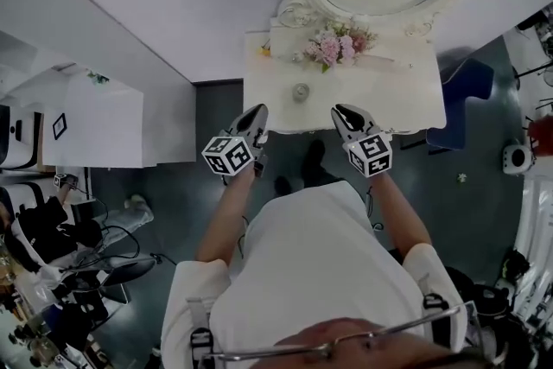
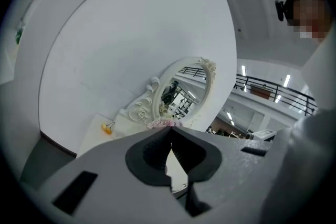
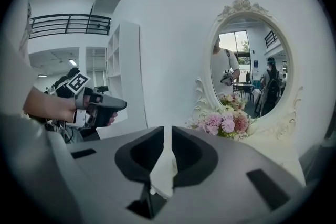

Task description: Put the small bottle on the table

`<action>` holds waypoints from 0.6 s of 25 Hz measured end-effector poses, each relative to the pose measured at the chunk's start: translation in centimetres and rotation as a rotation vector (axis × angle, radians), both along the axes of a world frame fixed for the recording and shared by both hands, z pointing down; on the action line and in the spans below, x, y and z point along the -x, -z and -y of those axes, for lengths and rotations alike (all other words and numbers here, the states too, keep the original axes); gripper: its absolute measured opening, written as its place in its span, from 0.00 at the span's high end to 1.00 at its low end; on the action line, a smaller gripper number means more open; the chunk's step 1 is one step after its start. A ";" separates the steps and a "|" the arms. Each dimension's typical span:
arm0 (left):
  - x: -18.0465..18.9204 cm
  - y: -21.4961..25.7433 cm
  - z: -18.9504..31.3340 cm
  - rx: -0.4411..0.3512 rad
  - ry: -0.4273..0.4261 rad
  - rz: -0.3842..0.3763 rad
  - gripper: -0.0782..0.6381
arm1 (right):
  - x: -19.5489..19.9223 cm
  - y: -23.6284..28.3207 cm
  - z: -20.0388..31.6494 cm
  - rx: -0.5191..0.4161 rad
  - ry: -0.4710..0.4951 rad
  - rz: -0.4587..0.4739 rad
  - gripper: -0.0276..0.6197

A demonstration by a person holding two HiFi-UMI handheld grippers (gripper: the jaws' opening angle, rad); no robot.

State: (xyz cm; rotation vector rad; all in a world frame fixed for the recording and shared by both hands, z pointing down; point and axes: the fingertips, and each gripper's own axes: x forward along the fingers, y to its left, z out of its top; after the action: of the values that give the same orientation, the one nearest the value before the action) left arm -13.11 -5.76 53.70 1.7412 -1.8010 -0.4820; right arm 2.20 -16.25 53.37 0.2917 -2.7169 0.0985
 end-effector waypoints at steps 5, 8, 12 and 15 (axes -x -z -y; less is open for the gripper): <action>-2.5 0.5 -1.4 0.018 -0.086 0.106 0.89 | -2.1 0.9 -2.8 -0.014 0.003 0.005 0.88; -3.9 1.3 -2.4 0.011 -0.108 0.171 0.89 | -3.2 1.5 -3.9 -0.025 0.006 0.018 0.88; -4.8 2.4 -3.6 -0.016 -0.099 0.228 0.89 | -4.2 2.3 -4.0 -0.047 0.022 0.029 0.89; -4.9 3.3 -3.9 -0.024 -0.074 0.251 0.89 | -4.3 2.9 -3.0 -0.064 0.039 0.040 0.90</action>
State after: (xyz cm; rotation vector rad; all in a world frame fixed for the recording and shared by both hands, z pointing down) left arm -8.24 -1.83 50.42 1.9497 -1.8970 -0.2648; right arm 6.53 -13.28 50.45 0.2581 -2.7675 0.0060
